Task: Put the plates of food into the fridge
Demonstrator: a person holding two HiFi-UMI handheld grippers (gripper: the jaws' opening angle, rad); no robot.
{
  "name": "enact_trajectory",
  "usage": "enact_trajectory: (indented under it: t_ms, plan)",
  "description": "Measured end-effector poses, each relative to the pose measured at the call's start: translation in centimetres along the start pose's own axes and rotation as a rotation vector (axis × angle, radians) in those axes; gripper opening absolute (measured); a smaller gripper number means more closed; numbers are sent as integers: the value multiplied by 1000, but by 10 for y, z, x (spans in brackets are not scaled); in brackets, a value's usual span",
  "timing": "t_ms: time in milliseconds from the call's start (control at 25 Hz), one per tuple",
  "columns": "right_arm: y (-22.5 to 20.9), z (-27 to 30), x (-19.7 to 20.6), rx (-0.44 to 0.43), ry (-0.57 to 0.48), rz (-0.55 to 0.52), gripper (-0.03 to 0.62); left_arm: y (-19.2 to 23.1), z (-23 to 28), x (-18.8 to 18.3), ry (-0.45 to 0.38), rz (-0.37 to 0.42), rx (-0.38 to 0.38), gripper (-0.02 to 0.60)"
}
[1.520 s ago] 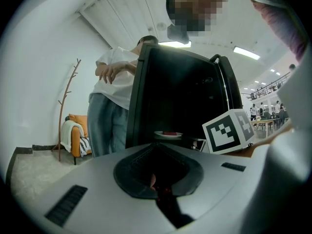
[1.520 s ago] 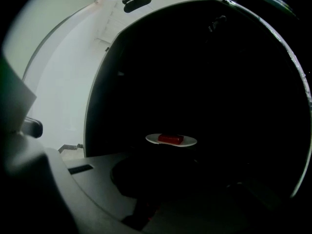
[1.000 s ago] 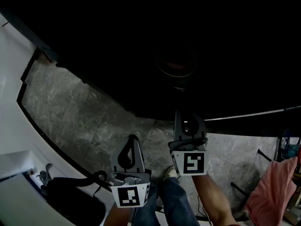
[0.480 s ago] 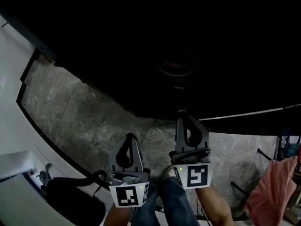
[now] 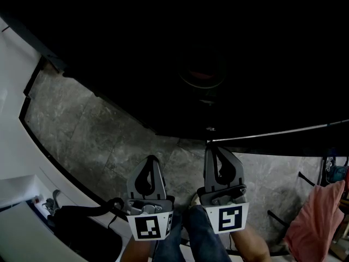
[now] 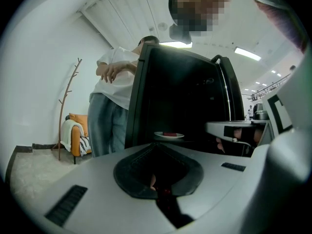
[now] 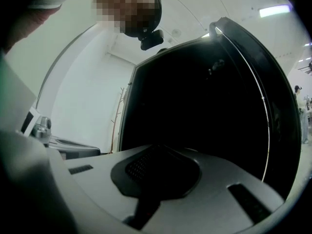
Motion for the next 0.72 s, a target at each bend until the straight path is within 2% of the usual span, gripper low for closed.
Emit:
enact_trajectory:
  t_ms: [720]
  plan:
    - [2, -28, -11, 0, -8, -14, 11, -8, -6, -11, -20, 12, 21, 6]
Point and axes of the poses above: the fingertips, and each gripper's own axes: z forward along the fingers, y to its left, x out of its underside, the point moved 10 cm from there along -z, backward along the fingers, and after that the axes turned 3 degrees about z, right-handed, at the moved point
